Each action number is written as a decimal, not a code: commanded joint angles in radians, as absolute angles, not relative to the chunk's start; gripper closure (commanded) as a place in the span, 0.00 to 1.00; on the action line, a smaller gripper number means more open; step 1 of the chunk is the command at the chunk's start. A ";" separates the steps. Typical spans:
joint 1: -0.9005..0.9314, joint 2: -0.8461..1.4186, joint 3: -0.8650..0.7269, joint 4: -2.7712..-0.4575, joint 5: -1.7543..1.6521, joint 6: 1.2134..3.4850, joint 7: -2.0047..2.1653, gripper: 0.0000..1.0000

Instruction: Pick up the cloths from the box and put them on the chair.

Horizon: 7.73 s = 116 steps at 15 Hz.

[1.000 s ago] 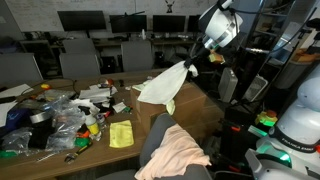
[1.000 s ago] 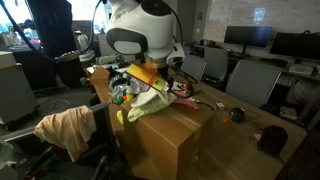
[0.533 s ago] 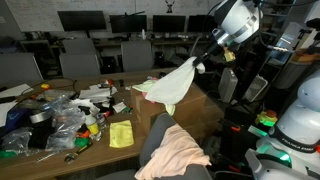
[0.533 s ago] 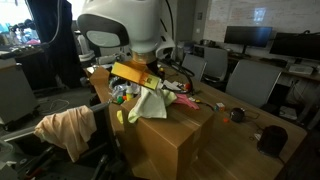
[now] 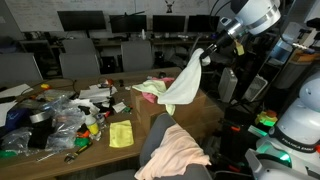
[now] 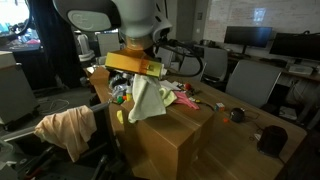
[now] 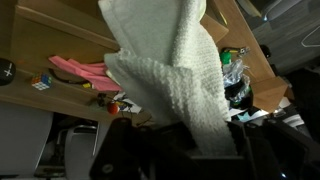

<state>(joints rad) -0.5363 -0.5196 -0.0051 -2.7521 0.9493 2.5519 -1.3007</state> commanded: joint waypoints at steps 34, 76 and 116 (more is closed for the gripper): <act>0.125 -0.625 0.039 -2.686 -0.056 1.815 -1.081 1.00; 0.239 -0.019 0.156 -2.518 0.163 2.469 -0.364 0.73; -0.086 0.247 -0.043 -2.070 -0.029 2.609 -0.017 0.00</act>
